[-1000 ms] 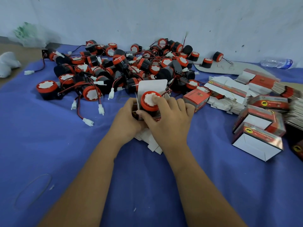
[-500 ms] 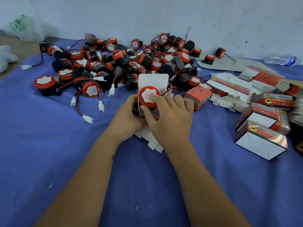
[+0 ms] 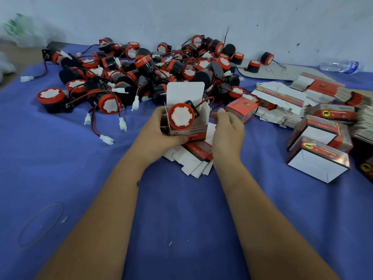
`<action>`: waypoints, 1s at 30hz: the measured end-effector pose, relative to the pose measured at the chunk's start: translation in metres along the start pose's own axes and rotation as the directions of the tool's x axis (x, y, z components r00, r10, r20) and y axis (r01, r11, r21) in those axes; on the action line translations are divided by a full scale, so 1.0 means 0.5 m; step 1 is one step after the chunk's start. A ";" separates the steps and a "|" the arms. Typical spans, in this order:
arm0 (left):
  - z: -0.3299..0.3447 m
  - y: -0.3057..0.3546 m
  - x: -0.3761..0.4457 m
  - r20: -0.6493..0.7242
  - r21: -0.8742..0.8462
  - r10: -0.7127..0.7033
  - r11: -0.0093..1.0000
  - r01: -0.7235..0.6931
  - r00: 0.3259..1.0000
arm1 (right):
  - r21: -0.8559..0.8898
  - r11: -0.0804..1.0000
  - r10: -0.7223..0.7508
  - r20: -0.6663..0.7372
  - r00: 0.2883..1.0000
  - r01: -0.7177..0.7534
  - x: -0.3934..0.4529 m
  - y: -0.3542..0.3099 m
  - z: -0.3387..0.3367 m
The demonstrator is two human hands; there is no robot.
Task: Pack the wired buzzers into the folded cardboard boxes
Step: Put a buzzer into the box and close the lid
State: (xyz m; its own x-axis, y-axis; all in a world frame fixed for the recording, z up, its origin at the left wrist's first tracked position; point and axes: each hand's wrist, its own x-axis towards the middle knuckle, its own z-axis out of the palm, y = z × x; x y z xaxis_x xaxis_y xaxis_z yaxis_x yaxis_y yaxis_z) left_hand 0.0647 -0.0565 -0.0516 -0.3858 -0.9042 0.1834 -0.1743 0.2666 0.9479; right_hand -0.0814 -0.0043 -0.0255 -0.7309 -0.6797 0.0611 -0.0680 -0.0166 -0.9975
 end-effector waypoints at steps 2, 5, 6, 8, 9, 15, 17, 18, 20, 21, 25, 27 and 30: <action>-0.009 0.000 0.000 0.069 -0.002 -0.005 1.000 0.005 0.998 | 0.083 0.974 0.200 0.130 0.971 -0.211 0.019 -0.007 -0.008; -0.020 0.001 -0.001 0.161 0.014 -0.014 1.000 0.012 0.987 | 0.312 0.907 0.221 0.224 0.949 -0.285 0.041 -0.018 -0.016; -0.021 0.001 -0.001 0.172 0.016 -0.015 1.000 0.012 0.985 | 0.381 0.887 0.192 0.212 0.958 -0.262 0.043 -0.021 -0.020; -0.022 0.002 -0.001 0.179 0.016 -0.019 1.000 0.017 0.984 | 0.480 0.852 0.134 0.185 0.974 -0.209 0.045 -0.026 -0.029; -0.022 0.001 -0.002 0.179 0.017 -0.022 1.000 0.019 0.984 | 0.514 0.839 0.103 0.168 0.980 -0.176 0.041 -0.029 -0.032; -0.022 -0.004 -0.002 0.184 0.010 -0.026 1.000 0.025 0.983 | -0.115 0.795 -0.603 -0.050 0.796 0.595 0.000 -0.034 -0.027; -0.022 -0.004 -0.004 0.179 0.016 -0.024 1.000 0.021 0.984 | -0.334 0.614 -0.752 0.026 0.658 0.715 -0.003 -0.023 -0.026; -0.021 -0.003 -0.004 0.175 0.019 -0.023 1.000 0.020 0.984 | -0.400 0.535 -0.800 0.040 0.598 0.744 -0.003 -0.019 -0.025; -0.021 -0.002 -0.005 0.172 0.024 -0.025 0.999 0.022 0.985 | -0.466 0.386 -0.880 0.072 0.469 0.796 -0.007 -0.018 -0.022; -0.020 -0.002 -0.005 0.174 0.021 -0.025 1.000 0.022 0.984 | -0.494 0.310 -0.908 0.099 0.407 0.812 -0.007 -0.018 -0.020; -0.018 -0.004 -0.005 0.174 0.006 -0.016 1.000 0.015 0.985 | -0.610 0.161 -0.922 0.187 0.339 0.776 -0.005 -0.018 -0.014; -0.017 -0.003 -0.006 0.176 0.004 -0.007 1.000 0.006 0.984 | -0.644 0.110 -0.918 0.226 0.325 0.757 -0.004 -0.016 -0.013; -0.014 -0.003 -0.008 0.157 -0.018 0.011 1.000 -0.009 0.987 | -0.656 0.068 -0.869 0.332 0.368 0.752 -0.007 -0.010 -0.011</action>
State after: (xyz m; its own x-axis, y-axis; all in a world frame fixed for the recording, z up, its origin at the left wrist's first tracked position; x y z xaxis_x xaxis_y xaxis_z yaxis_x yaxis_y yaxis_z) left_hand 0.0726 -0.0553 -0.0519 -0.5257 -0.8372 0.1509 -0.1549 0.2686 0.9507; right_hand -0.0824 0.0022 -0.0205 0.0154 -0.4786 0.8779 -0.9995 -0.0311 0.0005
